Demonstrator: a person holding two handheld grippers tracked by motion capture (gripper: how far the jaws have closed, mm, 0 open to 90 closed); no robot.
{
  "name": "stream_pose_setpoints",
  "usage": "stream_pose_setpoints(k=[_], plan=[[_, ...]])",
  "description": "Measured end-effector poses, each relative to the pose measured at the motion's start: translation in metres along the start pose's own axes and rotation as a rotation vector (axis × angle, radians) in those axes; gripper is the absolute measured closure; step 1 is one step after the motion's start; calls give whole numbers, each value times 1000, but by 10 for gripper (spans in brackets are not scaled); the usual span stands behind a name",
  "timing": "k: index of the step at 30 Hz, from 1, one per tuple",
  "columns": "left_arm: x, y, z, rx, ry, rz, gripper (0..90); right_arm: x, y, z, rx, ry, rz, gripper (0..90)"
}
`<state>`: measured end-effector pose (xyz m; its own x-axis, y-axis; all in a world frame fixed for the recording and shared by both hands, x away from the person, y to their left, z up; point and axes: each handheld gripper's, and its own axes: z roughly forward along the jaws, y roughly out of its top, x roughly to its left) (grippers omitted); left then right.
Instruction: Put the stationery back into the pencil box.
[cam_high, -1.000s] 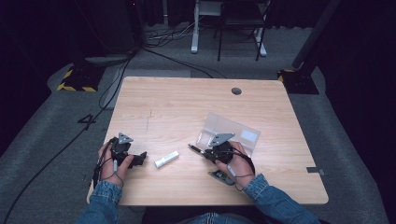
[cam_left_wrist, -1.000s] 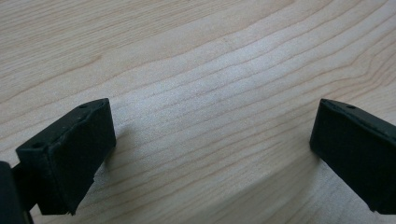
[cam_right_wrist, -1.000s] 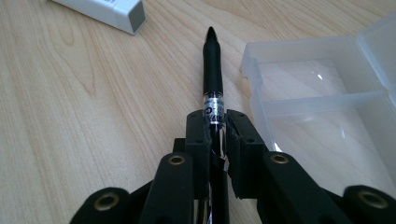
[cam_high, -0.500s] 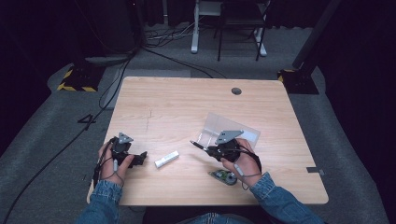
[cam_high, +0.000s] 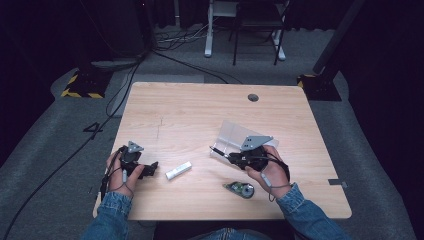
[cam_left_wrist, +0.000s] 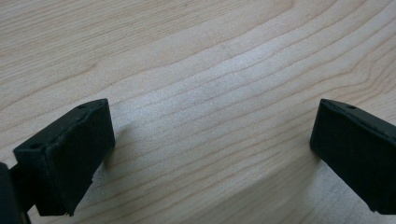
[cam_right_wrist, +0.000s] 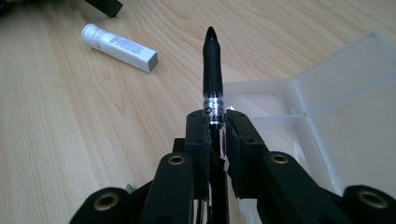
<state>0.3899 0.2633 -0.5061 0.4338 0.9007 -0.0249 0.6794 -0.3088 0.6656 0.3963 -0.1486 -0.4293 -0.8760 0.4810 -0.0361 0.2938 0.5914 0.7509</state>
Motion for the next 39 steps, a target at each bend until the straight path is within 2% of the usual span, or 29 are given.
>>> stream_pose_setpoints(k=[12,22,26,39], plan=[[0,1,1,-1,1,3,1,-13,-5,-16,14,-12,-3,798],[0,1,1,-1,1,3,1,-28,-17,-22,38,-42,34,798],[0,1,1,-1,1,3,1,-34,-22,-21,54,-49,45,798],[0,1,1,-1,1,3,1,-47,-37,-7,113,-83,39,798]])
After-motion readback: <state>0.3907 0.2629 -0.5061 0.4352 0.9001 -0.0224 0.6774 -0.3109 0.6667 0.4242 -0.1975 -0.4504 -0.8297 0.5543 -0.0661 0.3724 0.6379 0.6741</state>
